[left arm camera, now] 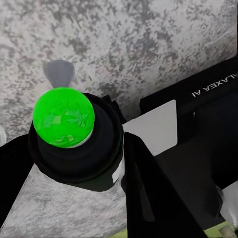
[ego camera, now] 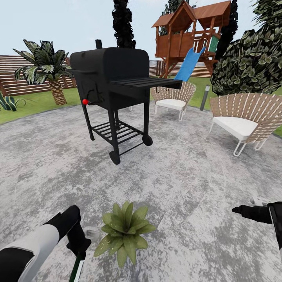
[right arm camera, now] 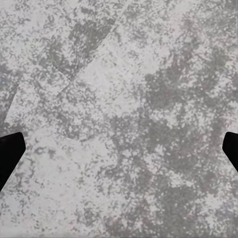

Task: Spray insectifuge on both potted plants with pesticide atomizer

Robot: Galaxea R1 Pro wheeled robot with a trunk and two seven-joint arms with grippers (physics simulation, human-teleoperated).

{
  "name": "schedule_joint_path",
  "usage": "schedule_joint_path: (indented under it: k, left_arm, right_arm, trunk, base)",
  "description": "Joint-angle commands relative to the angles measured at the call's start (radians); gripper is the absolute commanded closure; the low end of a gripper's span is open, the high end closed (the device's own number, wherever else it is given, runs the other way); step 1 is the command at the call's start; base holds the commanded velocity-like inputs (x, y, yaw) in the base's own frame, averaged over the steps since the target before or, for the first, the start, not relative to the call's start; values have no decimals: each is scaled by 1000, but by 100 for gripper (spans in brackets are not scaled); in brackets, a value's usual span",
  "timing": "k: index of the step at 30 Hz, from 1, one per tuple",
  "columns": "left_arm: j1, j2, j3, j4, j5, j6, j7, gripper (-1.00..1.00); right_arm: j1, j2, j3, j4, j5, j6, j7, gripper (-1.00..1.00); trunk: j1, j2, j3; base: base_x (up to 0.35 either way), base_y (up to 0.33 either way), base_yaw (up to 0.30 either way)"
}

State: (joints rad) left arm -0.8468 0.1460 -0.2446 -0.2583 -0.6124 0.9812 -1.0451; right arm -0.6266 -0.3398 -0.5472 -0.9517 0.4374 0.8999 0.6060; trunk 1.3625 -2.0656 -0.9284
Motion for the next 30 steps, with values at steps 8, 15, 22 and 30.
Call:
schedule_joint_path:
  k: [8, 15, 22, 30]
  left_arm:
    - [0, -83, -1, -12, -11, 5, -12, 100]
    - [0, -101, -1, -12, -12, 5, -12, 100]
    - [0, -97, -2, 1, -12, 4, -12, 100]
    - [1, -99, -4, 35, -12, 3, -10, 100]
  right_arm:
    - [-1, 0, -2, 0, 10, 2, 10, -100]
    - [-1, 0, -2, -1, 10, 2, 9, -100]
    - [-1, 0, -2, -1, 10, 2, 9, -100]
    - [-1, 0, -2, -1, 10, 2, 9, -100]
  trunk:
    - [0, 0, -1]
    - [0, 0, -1]
    - [0, 0, -1]
    - [0, 0, -1]
  base:
    - [0, 0, 0]
    - [0, 0, -55]
    - [0, 0, -121]
    - [0, -62, -4]
